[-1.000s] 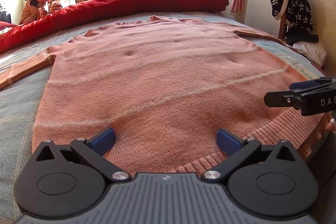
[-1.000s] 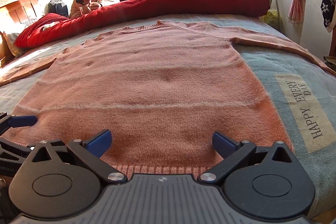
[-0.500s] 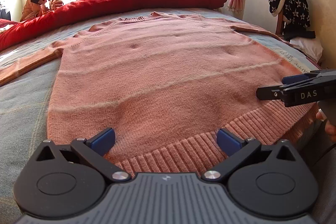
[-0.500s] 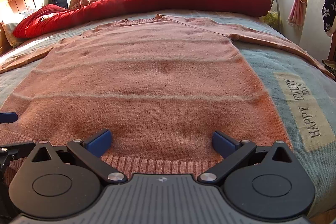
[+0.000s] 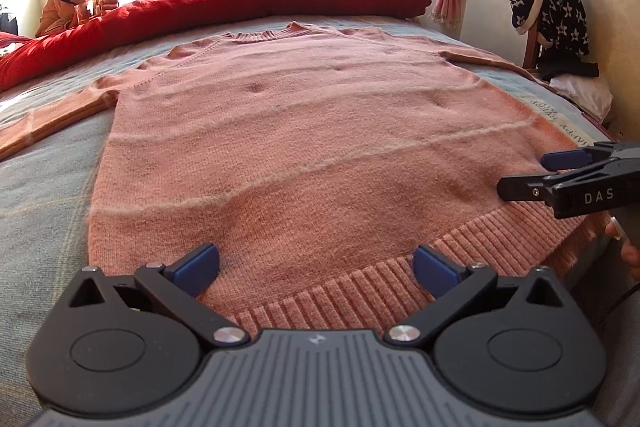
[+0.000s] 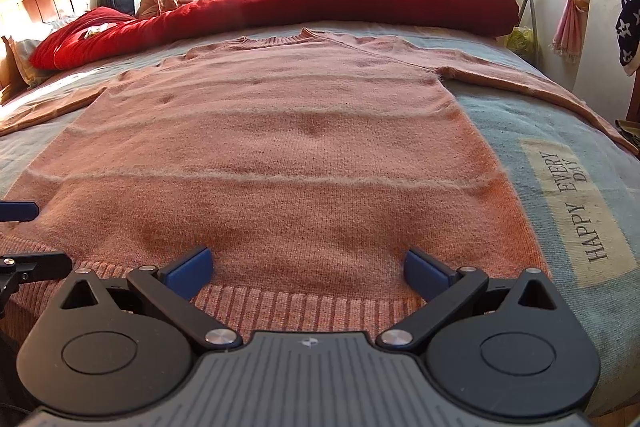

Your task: Fold clothes

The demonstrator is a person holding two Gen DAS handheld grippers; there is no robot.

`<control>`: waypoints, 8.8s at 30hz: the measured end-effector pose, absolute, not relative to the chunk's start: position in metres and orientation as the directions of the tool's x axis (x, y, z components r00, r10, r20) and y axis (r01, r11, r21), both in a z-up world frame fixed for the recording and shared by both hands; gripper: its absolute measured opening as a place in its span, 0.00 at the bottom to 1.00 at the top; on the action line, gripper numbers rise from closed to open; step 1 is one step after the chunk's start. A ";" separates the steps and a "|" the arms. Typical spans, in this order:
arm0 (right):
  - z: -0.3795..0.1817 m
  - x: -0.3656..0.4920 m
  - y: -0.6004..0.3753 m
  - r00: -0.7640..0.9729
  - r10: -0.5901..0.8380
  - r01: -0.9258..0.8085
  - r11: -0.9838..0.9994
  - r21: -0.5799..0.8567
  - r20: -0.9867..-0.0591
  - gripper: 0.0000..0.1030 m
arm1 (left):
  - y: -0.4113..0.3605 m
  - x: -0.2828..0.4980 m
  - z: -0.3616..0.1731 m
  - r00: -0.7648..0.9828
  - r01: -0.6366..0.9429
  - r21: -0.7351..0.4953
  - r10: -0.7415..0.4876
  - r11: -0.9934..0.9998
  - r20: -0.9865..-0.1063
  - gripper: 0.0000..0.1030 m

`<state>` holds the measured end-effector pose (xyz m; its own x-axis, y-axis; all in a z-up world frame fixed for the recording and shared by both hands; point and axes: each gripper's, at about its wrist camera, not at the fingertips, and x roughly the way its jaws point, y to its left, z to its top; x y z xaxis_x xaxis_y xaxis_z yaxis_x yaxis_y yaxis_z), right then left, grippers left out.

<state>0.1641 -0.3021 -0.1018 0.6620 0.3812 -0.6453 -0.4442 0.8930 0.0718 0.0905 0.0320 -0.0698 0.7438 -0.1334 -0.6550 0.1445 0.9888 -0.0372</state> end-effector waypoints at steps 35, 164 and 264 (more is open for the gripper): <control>-0.115 0.153 -0.330 0.695 0.414 -0.425 0.896 0.128 -0.589 1.00 | 0.079 0.106 -0.067 0.759 0.052 -0.320 -0.246 0.946 -0.603 0.99; -0.075 0.232 -0.323 0.520 0.675 -0.543 0.735 0.407 -0.524 1.00 | 0.272 0.341 0.092 0.888 -0.372 -0.533 0.124 0.760 -0.442 0.07; -0.094 0.223 -0.332 0.605 0.637 -0.540 0.769 0.342 -0.478 1.00 | 0.056 0.388 0.045 0.670 0.120 0.375 0.204 0.919 -0.714 0.61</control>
